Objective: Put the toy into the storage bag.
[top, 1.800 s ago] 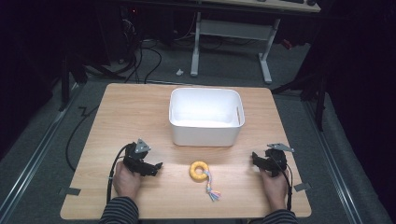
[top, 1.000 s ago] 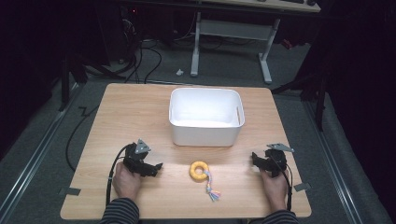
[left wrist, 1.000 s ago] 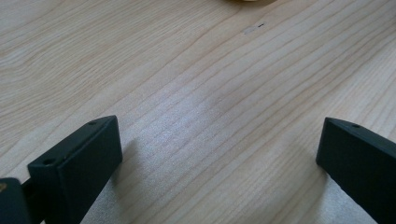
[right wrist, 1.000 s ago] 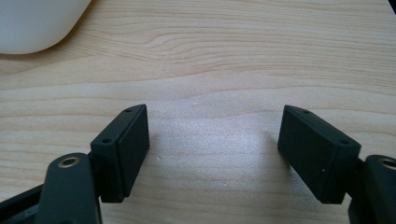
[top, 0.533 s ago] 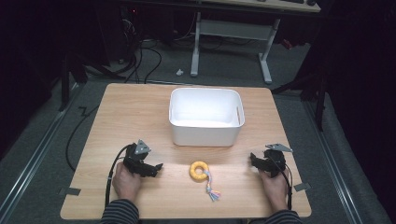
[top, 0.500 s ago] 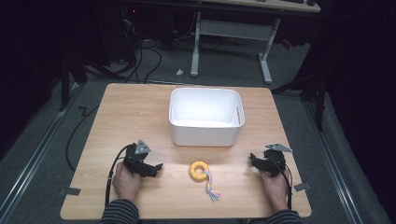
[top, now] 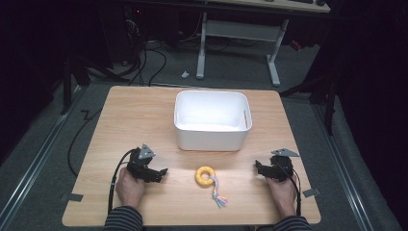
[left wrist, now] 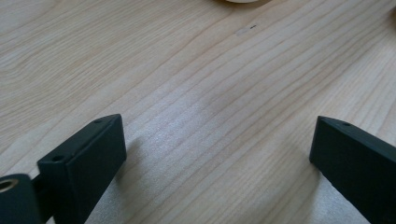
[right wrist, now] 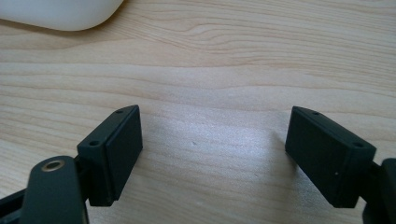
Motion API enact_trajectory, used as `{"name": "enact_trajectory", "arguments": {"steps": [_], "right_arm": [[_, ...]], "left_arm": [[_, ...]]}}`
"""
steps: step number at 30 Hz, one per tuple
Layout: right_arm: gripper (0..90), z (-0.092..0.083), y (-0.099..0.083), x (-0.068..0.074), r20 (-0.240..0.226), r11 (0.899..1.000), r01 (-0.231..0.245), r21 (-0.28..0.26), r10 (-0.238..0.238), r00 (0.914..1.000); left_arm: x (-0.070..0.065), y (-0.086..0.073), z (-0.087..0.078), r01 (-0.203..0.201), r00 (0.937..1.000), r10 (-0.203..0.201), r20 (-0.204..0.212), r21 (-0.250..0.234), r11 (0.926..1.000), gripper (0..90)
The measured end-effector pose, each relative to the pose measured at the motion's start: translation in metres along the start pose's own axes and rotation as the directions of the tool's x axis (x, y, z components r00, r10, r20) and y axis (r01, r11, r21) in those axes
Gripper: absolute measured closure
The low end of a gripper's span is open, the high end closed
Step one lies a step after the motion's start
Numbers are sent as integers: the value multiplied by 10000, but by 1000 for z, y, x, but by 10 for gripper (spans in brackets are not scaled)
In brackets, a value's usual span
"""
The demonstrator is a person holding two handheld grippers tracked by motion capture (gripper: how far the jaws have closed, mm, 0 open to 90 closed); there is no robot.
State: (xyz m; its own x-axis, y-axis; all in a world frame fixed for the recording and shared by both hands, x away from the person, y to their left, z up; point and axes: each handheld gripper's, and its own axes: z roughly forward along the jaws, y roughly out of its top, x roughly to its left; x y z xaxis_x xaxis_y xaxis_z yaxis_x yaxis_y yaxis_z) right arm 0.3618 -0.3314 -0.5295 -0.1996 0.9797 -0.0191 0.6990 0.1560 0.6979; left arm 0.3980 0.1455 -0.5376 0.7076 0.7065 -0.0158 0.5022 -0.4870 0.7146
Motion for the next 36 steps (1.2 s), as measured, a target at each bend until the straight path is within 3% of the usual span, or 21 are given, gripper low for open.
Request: {"name": "enact_trajectory", "arguments": {"steps": [4, 9, 17, 28, 36], "right_arm": [[236, -1, 3, 0, -87, 9998, 23, 214, -21, 10000], [300, -4, 3, 2, -101, 9994, 149, 324, -146, 9998], [333, -12, 4, 6, -288, 9988, 399, 286, -391, 9988], [422, -20, 6, 15, -1040, 9960, 748, 488, -694, 9921], [458, -26, 12, 25, -1583, 9931, 1093, 423, -1014, 9822]], "left_arm": [[2, 0, -1, 124, 9999, -124, 36, -90, 9999, 73], [0, 0, -1, 113, 9997, -115, -201, -101, 9999, 92], [0, 0, -1, 120, 9997, -122, -201, -89, 9999, 92], [0, 0, -1, 111, 9997, -113, -198, -85, 9999, 91], [0, 0, -1, 108, 9997, -109, -201, -98, 9999, 90]]}}
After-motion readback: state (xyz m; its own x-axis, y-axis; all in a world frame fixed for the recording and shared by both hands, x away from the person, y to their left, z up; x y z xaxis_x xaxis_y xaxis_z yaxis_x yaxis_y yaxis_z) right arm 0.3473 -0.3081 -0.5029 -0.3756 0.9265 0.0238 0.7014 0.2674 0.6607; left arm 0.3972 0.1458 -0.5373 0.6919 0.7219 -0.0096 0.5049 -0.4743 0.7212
